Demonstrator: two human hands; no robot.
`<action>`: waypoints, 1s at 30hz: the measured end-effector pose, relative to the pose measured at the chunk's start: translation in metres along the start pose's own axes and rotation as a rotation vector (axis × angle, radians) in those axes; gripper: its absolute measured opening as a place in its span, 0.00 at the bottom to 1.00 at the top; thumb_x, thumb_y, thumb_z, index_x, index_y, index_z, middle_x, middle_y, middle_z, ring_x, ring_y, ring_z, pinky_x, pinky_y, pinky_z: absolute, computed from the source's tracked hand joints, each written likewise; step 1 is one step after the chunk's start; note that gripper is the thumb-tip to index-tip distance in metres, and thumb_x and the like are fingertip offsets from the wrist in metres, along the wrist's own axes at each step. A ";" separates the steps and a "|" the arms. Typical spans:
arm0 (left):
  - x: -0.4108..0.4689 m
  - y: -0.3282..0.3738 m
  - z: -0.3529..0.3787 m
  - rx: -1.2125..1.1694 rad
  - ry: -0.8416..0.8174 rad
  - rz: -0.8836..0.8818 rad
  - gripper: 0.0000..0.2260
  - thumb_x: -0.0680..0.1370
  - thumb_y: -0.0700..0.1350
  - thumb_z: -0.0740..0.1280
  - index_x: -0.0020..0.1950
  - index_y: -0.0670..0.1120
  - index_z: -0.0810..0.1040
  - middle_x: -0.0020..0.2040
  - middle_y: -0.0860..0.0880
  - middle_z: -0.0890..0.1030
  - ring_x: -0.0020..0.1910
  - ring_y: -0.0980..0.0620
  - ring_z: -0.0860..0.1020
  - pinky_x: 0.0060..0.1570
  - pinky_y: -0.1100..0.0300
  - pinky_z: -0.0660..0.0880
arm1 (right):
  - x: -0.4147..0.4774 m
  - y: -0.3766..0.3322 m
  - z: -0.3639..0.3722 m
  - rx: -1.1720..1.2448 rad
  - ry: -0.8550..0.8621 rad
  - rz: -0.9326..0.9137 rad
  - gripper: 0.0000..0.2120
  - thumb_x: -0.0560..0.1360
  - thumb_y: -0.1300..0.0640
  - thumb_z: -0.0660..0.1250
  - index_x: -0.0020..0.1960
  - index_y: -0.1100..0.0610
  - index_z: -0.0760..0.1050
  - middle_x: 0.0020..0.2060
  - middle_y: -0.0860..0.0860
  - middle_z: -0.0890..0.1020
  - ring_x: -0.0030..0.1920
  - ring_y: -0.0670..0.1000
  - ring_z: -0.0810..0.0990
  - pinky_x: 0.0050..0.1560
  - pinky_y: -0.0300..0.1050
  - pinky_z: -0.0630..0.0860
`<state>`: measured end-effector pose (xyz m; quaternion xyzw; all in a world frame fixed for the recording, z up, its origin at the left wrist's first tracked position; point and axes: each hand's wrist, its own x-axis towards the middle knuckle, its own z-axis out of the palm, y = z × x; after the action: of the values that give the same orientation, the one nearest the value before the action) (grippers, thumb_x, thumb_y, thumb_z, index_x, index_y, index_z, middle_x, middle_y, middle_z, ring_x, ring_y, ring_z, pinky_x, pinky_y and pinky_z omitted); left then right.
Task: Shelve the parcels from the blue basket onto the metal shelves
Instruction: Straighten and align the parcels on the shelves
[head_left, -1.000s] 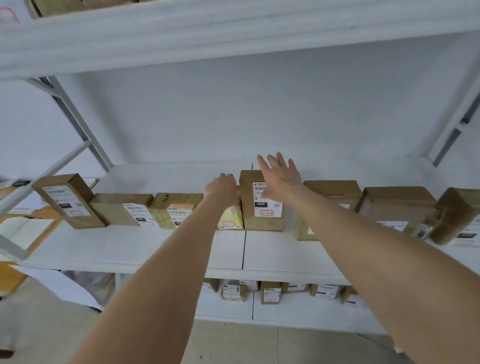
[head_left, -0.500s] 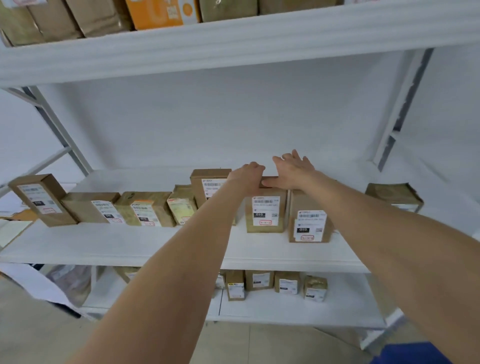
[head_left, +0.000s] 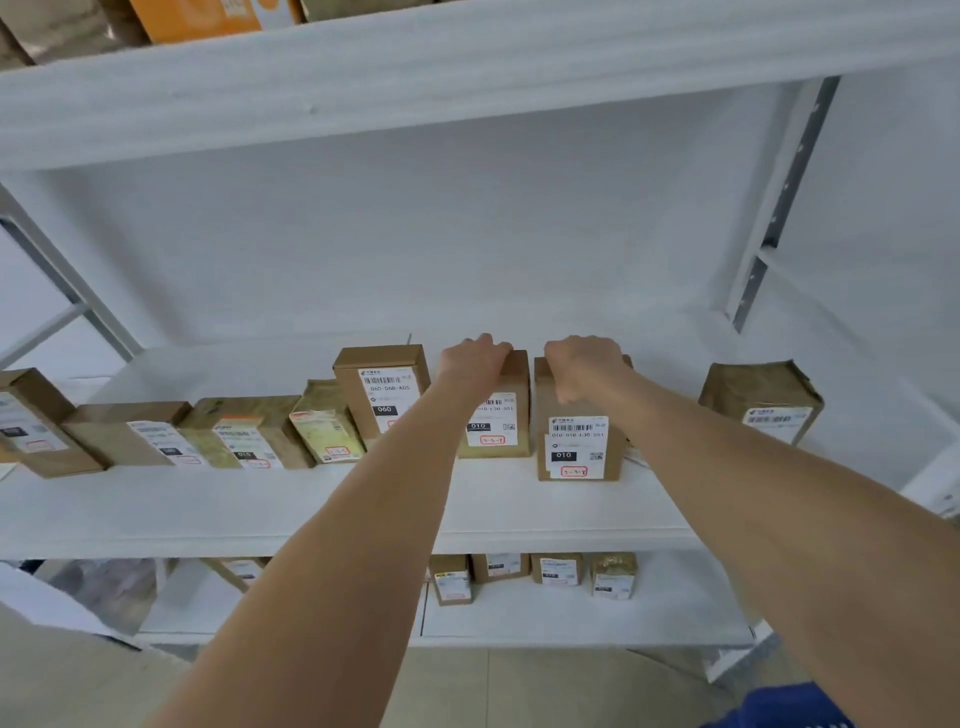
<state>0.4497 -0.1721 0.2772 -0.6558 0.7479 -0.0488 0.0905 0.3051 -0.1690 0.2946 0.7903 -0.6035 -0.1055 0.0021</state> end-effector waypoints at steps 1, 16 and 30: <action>0.003 -0.004 0.001 0.001 0.002 -0.005 0.29 0.75 0.32 0.64 0.74 0.50 0.62 0.63 0.45 0.69 0.61 0.44 0.72 0.44 0.55 0.71 | 0.006 -0.003 0.001 0.004 0.019 -0.010 0.15 0.74 0.65 0.63 0.60 0.57 0.73 0.52 0.53 0.78 0.53 0.56 0.78 0.43 0.45 0.68; 0.031 -0.034 0.004 -0.052 -0.013 0.032 0.24 0.76 0.32 0.61 0.69 0.50 0.68 0.59 0.46 0.71 0.56 0.44 0.75 0.42 0.55 0.72 | 0.053 -0.021 0.016 0.084 0.147 -0.028 0.17 0.76 0.66 0.60 0.64 0.57 0.69 0.57 0.55 0.72 0.56 0.57 0.76 0.47 0.47 0.66; 0.027 -0.034 -0.004 -0.126 -0.130 0.028 0.29 0.75 0.41 0.68 0.74 0.50 0.61 0.59 0.47 0.74 0.59 0.46 0.75 0.43 0.55 0.71 | 0.054 -0.014 0.019 0.031 0.019 -0.028 0.36 0.76 0.54 0.67 0.77 0.52 0.50 0.72 0.54 0.63 0.72 0.60 0.60 0.68 0.58 0.61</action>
<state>0.4782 -0.2039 0.2853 -0.6515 0.7511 0.0421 0.0980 0.3289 -0.2138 0.2650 0.7996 -0.5939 -0.0887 -0.0061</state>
